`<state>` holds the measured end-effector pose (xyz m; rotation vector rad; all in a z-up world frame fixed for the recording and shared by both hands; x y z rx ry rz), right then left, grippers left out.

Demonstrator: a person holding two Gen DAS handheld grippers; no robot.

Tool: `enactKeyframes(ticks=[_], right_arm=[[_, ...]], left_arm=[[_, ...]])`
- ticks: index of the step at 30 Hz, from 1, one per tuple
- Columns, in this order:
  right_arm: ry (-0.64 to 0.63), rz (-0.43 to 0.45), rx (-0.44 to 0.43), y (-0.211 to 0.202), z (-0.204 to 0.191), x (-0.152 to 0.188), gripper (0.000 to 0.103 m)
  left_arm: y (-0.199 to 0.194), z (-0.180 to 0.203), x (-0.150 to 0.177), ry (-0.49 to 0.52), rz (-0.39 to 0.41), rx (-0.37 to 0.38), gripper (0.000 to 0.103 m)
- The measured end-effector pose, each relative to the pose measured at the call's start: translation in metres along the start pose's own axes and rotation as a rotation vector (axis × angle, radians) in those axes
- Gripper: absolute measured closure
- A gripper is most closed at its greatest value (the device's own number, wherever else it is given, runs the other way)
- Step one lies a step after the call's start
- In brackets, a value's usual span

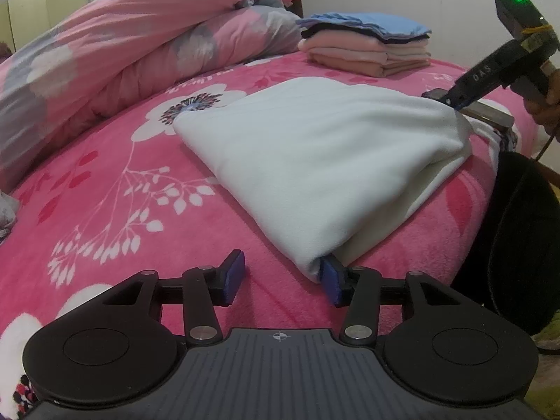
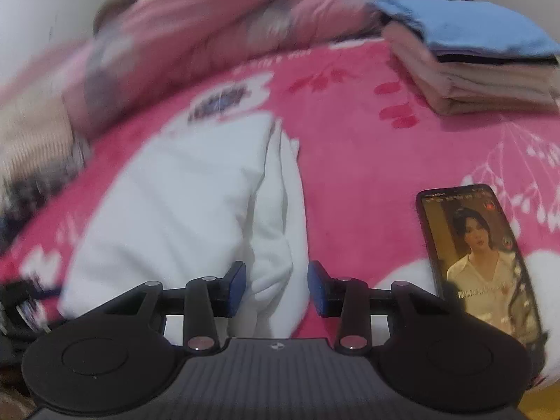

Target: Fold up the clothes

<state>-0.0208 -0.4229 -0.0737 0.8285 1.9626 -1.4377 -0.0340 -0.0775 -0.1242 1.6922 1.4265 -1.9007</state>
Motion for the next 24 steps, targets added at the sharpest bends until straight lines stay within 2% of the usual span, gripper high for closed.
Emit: enactKeyframes(ticks=[8,13,17,19,21,24], right_arm=[[-0.203,-0.095,-0.032,-0.020,-0.015,0.014,0.061],[-0.272,-0.085,0.086,-0.037,-0.006,0.012,0.060],[-0.183,0.004,0.084,-0.053,0.004,0.006,0.060],[-0.075,0.036,-0.012,-0.059,0.005,0.007,0.060],[0.027,0.030,-0.093,-0.058,0.006,0.013,0.060],[0.128,0.005,-0.135,-0.049,0.008,0.027,0.060]], left_arm=[[0.000,-0.003,0.000,-0.004,-0.001,0.011,0.052],[0.000,-0.003,0.001,-0.002,0.001,0.013,0.051],[0.000,-0.003,0.001,-0.003,0.002,0.011,0.051],[0.001,-0.002,0.000,-0.001,0.003,0.010,0.051],[0.001,-0.002,0.001,0.000,0.004,0.010,0.051],[0.000,-0.002,0.001,0.000,0.006,0.010,0.051]])
Point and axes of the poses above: each gripper's, at about its wrist camera, not at the fingertips, and y roughly the way its jaws point, z to its right, x to its underside, the point moved 3 cm from there along y, roughly the way its jaws point, and after that the axes turned 9 degrees about z, right-handed, at the moved point
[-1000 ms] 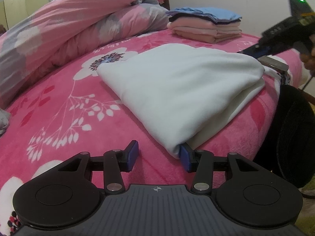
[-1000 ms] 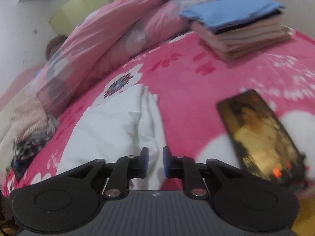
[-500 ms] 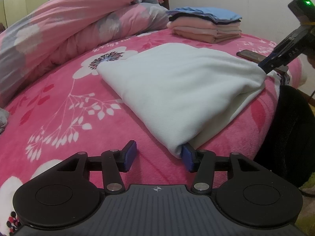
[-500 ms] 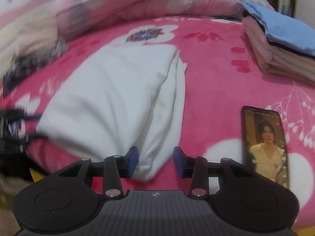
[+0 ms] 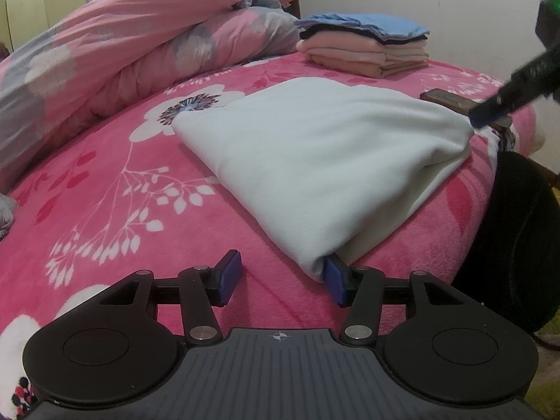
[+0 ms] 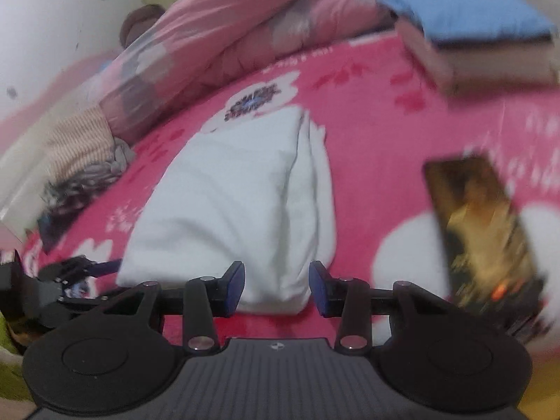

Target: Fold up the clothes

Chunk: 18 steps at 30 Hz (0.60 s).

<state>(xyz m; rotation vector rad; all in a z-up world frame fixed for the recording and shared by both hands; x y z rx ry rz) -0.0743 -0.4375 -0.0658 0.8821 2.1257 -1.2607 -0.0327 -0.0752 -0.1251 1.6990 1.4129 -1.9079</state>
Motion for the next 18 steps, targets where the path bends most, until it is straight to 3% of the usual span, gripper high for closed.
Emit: enactKeyframes(ticks=[18], right_arm=[[0.175,0.092,-0.051,0.004,0.012,0.029,0.062]], left_arm=[[0.000,0.000,0.000,-0.003,0.001,-0.003,0.051]])
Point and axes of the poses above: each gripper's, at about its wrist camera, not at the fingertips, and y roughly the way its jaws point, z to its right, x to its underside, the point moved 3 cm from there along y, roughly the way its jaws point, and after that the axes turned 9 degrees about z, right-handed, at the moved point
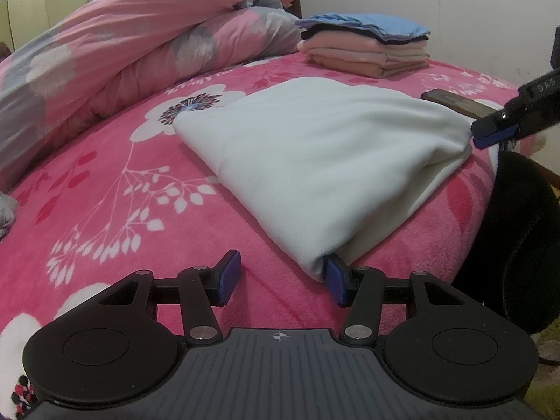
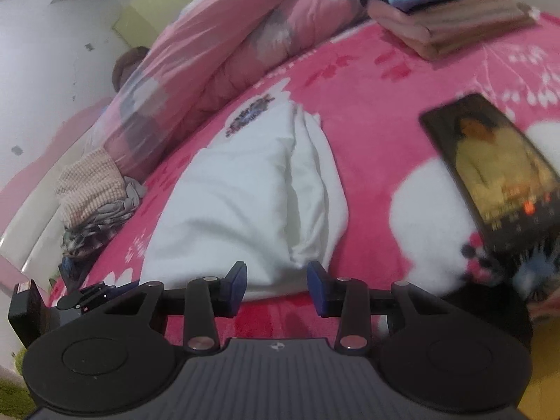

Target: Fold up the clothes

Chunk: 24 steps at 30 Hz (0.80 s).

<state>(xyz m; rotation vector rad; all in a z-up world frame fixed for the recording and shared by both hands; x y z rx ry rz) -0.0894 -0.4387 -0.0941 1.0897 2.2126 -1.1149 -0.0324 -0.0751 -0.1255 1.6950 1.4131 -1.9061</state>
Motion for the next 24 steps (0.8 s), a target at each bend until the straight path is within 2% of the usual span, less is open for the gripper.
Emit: enactKeyframes(ticks=[6,12,15,17,18,24], right_arm=[[0.055,0.039,-0.041,0.004,0.003,0.000,0.063],[0.110,0.038,-0.016,0.010,0.012,0.003,0.064],[0.139,0.075,-0.025,0.012,0.016,0.000,0.066],[0.150,0.095,-0.019,0.017,0.019,-0.002,0.072],[0.153,0.103,-0.013,0.020,0.019,-0.003,0.086],[0.070,0.213,0.007,0.007,0.004,-0.016,0.092]], left_arm=[[-0.001,0.000,0.001,0.002,0.004,-0.001,0.051],[-0.001,0.000,0.002,-0.007,0.009,-0.003,0.051],[-0.001,0.000,0.003,-0.006,0.011,-0.004,0.051],[-0.001,0.000,0.003,-0.005,0.012,-0.005,0.051],[-0.001,0.000,0.003,-0.005,0.012,-0.005,0.051],[-0.003,0.008,0.000,0.064,0.009,-0.020,0.053]])
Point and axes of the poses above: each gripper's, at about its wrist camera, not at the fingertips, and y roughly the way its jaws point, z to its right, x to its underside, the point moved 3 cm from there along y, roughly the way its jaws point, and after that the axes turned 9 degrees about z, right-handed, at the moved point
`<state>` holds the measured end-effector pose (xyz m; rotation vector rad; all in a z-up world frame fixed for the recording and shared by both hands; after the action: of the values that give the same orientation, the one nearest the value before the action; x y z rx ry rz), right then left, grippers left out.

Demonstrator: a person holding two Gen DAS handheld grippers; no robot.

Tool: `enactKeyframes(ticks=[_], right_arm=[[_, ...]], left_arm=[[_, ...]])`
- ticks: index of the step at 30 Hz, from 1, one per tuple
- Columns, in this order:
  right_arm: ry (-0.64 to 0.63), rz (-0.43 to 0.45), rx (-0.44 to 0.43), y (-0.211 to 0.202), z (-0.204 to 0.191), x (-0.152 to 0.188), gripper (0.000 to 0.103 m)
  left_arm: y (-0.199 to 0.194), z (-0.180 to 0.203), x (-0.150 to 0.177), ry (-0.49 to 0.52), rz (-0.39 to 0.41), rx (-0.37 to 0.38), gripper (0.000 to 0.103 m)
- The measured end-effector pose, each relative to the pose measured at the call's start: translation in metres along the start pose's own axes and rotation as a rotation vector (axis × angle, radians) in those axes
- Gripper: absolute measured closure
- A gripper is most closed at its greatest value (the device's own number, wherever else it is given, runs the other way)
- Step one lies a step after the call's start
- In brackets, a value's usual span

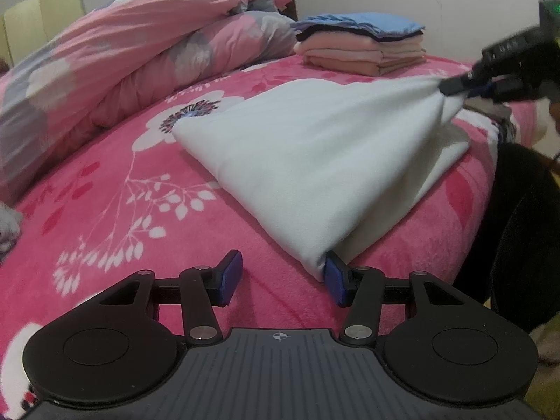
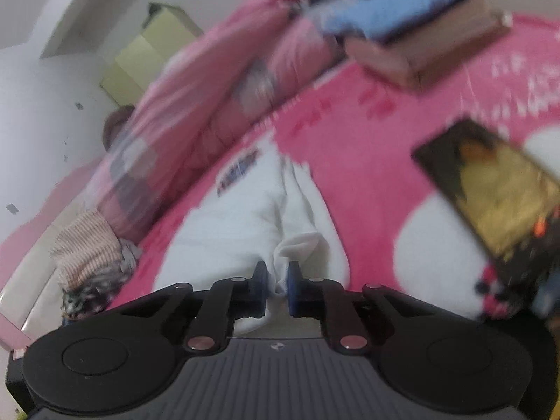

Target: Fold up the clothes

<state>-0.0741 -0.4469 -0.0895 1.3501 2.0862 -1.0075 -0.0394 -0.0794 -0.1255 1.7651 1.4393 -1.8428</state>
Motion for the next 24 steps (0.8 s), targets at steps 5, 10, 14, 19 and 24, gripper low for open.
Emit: enactKeyframes(ticks=[5,10,14,19,24], right_arm=[[-0.003,-0.036,0.021,0.003,0.010,0.008,0.092],[-0.035,-0.007,-0.005,-0.006,0.004,0.005,0.092],[0.021,-0.082,0.010,0.007,0.029,0.022,0.093],[0.022,-0.071,-0.009,0.004,0.029,0.023,0.092],[0.037,-0.064,-0.012,0.002,0.030,0.024,0.092]], left_arm=[[-0.001,0.002,-0.001,0.028,-0.012,-0.001,0.055],[-0.001,0.006,0.000,0.057,-0.028,0.001,0.055],[-0.014,-0.003,0.003,0.029,-0.065,0.010,0.054],[-0.034,-0.023,-0.015,-0.130,-0.003,0.029,0.056],[-0.015,-0.004,-0.037,-0.122,0.085,0.050,0.064]])
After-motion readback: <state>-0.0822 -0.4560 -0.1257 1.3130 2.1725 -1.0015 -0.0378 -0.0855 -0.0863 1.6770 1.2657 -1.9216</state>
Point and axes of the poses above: each gripper's, at about its wrist camera, not at the fingertips, and y roughly the way its jaws point, z to its right, x to its underside, the point moved 3 cm from there along y, roughly the way its jaws point, and after that the axes turned 9 degrees about z, right-handed, at the moved point
